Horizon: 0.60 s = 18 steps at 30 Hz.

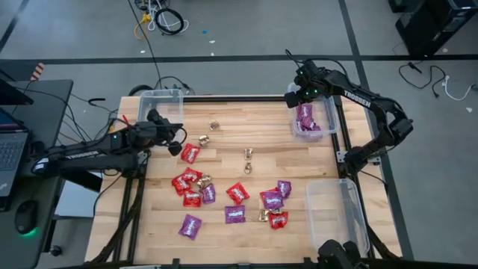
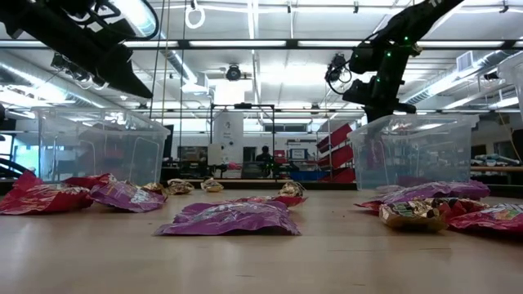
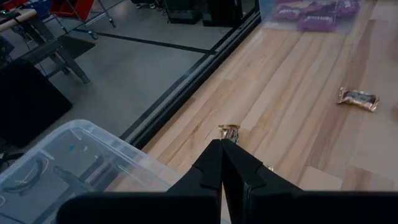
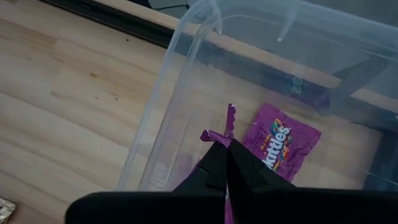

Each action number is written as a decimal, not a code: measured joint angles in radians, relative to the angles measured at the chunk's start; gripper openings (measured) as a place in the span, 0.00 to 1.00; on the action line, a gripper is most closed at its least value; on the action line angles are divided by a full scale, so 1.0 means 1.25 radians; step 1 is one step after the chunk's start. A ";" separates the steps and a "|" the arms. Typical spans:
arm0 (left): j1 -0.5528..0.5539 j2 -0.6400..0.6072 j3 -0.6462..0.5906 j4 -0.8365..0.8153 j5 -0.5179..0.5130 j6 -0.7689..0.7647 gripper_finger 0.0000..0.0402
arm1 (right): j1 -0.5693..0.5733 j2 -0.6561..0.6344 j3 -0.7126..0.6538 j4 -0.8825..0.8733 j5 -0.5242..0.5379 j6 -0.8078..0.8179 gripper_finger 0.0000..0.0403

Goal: Sort candy
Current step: Put the purple candy into the top right transparent bin

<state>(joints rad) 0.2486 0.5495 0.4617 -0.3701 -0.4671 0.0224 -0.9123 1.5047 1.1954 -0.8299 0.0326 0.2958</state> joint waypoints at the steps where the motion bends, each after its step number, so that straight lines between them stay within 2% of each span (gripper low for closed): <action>1: 0.000 0.000 -0.011 0.010 0.000 0.000 0.02 | 0.000 0.000 0.000 0.000 0.000 0.000 0.00; 8: 0.000 0.000 -0.085 0.095 0.001 -0.005 0.02 | 0.000 0.000 0.000 0.000 0.000 0.000 0.00; 18: 0.000 0.000 -0.092 0.141 0.000 0.003 0.02 | 0.000 0.000 0.000 0.000 0.000 0.005 0.00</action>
<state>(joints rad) 0.2489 0.5495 0.3466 -0.1943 -0.4667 0.0265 -0.9123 1.5043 1.1954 -0.8299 0.0330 0.3026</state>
